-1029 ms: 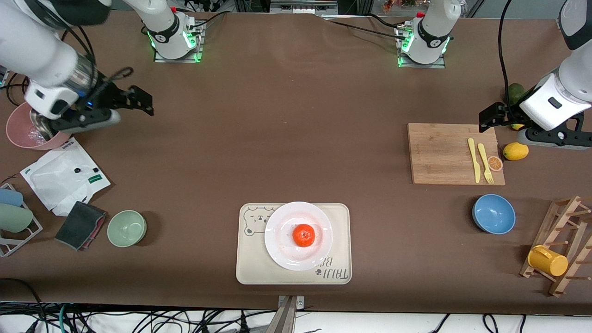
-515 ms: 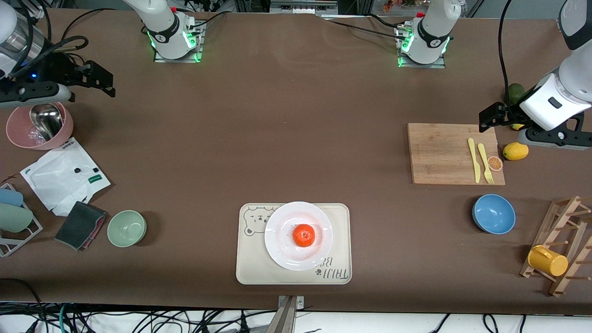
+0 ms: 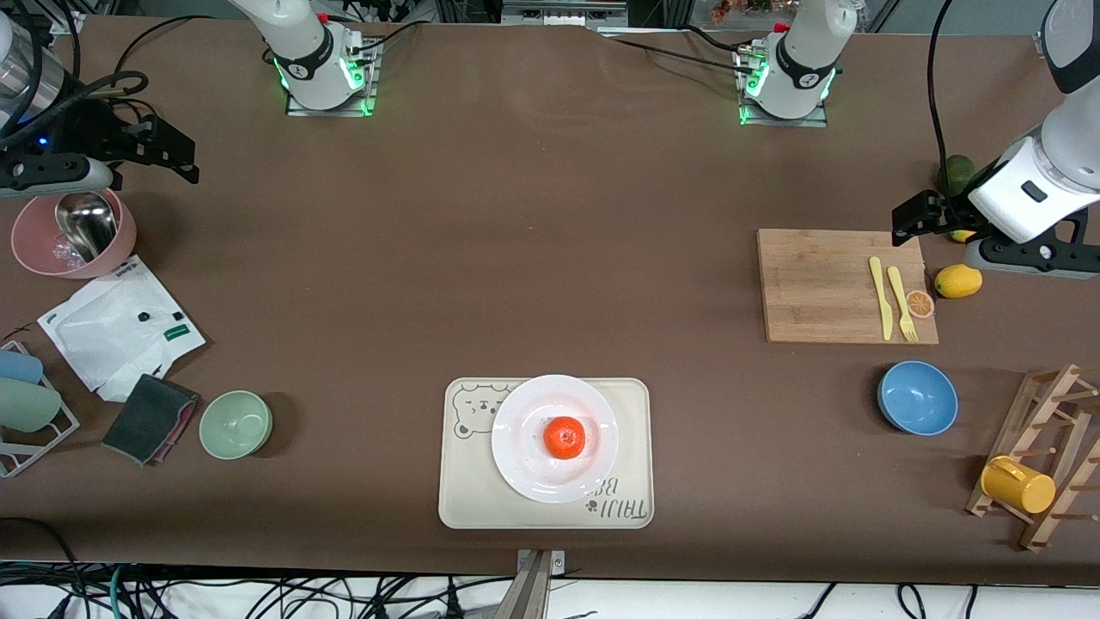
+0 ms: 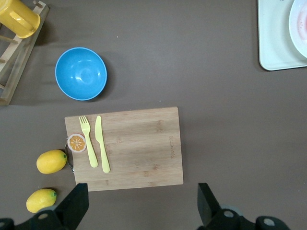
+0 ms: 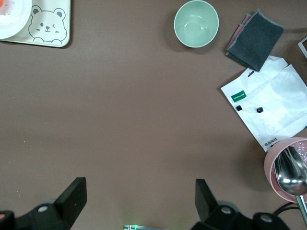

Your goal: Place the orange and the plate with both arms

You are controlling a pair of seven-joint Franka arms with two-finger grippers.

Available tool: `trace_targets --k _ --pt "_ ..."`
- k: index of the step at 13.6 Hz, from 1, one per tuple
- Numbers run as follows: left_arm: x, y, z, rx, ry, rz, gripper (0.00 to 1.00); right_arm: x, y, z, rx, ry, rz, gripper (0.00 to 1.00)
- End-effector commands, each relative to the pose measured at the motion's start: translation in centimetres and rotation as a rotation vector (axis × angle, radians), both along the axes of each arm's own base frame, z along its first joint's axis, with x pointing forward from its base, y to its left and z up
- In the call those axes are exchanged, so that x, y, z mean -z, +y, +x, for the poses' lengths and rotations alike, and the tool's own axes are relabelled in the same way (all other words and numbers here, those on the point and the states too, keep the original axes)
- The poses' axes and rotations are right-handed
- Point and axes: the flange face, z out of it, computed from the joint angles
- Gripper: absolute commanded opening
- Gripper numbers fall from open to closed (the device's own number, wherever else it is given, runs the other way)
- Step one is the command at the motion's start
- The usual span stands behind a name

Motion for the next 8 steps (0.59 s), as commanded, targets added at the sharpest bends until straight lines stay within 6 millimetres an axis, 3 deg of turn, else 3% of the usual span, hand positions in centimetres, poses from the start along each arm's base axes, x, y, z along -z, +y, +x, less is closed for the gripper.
trace_targets --k 1,8 --pt "-0.30 0.16 -0.41 0.022 0.005 -0.009 1.00 -0.77 0.02 0.29 0.004 0.004 -0.010 1.00" --pt "-0.14 0.42 -0.62 0.018 0.025 -0.010 1.00 -0.83 0.02 0.27 -0.006 0.004 -0.002 1.00"
